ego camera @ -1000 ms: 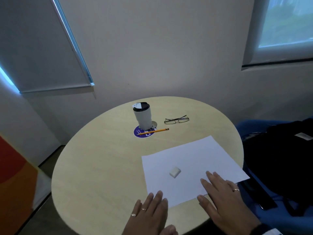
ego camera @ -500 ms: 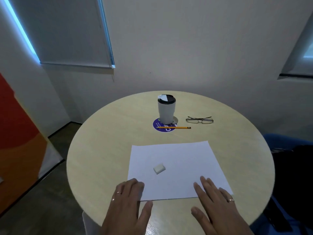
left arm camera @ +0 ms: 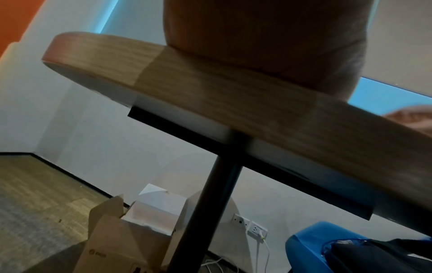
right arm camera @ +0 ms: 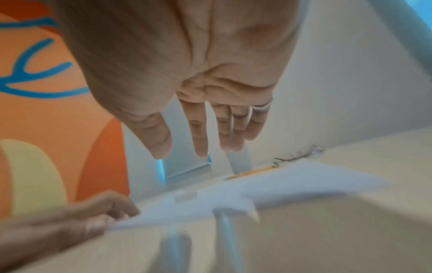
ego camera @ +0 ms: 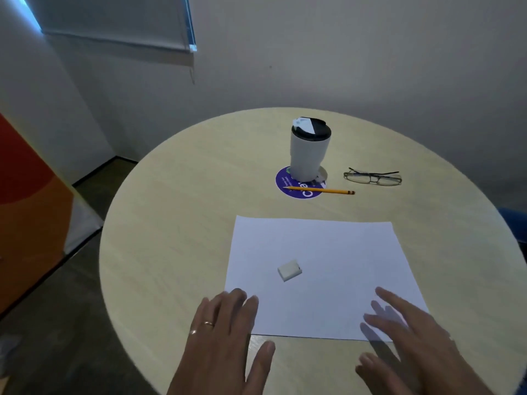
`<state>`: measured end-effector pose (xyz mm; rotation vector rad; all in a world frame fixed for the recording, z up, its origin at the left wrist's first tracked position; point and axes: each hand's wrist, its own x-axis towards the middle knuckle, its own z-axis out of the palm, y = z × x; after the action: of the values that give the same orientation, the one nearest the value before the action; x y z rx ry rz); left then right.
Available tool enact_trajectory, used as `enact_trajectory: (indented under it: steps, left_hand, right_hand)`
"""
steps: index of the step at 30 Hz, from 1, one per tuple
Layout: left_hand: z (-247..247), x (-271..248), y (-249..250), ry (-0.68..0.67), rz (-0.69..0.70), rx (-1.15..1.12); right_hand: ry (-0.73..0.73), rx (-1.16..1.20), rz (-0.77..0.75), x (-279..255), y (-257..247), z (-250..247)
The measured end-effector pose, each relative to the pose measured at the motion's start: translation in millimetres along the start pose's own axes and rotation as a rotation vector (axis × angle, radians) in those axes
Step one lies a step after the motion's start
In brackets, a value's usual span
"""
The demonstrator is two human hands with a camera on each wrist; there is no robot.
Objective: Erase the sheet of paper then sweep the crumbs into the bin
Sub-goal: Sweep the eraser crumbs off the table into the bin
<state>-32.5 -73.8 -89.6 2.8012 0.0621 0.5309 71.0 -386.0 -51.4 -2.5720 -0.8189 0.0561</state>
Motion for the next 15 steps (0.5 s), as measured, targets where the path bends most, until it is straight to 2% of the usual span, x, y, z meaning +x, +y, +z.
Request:
enact_trajectory:
  steps: [2,3,4,7,11,15]
  left_hand:
    - [3,-1,0,0.011,-0.005,0.014]
    - [3,-2,-1,0.014,-0.013,0.015]
    - [5,-3,-3,0.025,-0.019,0.013]
    - [11,-1,-4,0.084,-0.043,0.042]
    - [15,4,2,0.129,-0.092,0.056]
    - [7,7,2,0.062,-0.103,-0.022]
  right_hand:
    - [0.095,0.019,-0.145,32,-28,-31]
    - [0.084,0.050,-0.171,50,-43,-44]
    - [0.045,0.047,-0.208,70,-58,-56]
    - [-0.118,-0.074,-0.324,122,-59,-30]
    - [-0.349,-0.136,-0.298,161,-48,-3]
    - [-0.378,-0.102,-0.272,176,-44,1]
